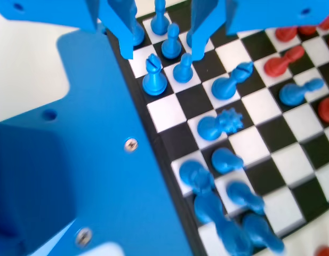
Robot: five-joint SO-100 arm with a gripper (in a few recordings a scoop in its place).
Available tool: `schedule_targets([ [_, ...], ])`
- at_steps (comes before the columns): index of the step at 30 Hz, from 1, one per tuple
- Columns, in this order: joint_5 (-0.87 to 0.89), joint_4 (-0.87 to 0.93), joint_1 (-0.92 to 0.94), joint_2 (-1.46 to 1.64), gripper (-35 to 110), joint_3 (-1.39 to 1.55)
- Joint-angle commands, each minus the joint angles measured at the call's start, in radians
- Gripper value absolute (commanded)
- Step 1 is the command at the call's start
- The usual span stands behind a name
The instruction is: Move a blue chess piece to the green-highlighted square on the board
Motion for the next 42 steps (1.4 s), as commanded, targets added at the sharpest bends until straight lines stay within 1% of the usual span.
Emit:
schedule_targets([
  [1, -0.015, -0.046, -0.005, 0.034, 16, 0.034],
  [8, -0.012, -0.146, -0.011, -0.008, 15, 0.086],
  [16, -0.008, -0.314, -0.023, -0.072, 9, 0.153],
  [24, 0.005, -0.325, -0.041, -0.087, 2, 0.146],
  [33, -0.002, -0.301, -0.021, -0.086, 1, 0.106],
  [37, 0.012, -0.167, -0.018, -0.081, 1, 0.006],
  [40, 0.067, -0.117, -0.037, -0.08, 1, -0.063],
  [42, 0.084, -0.049, -0.043, -0.08, 1, -0.124],
])
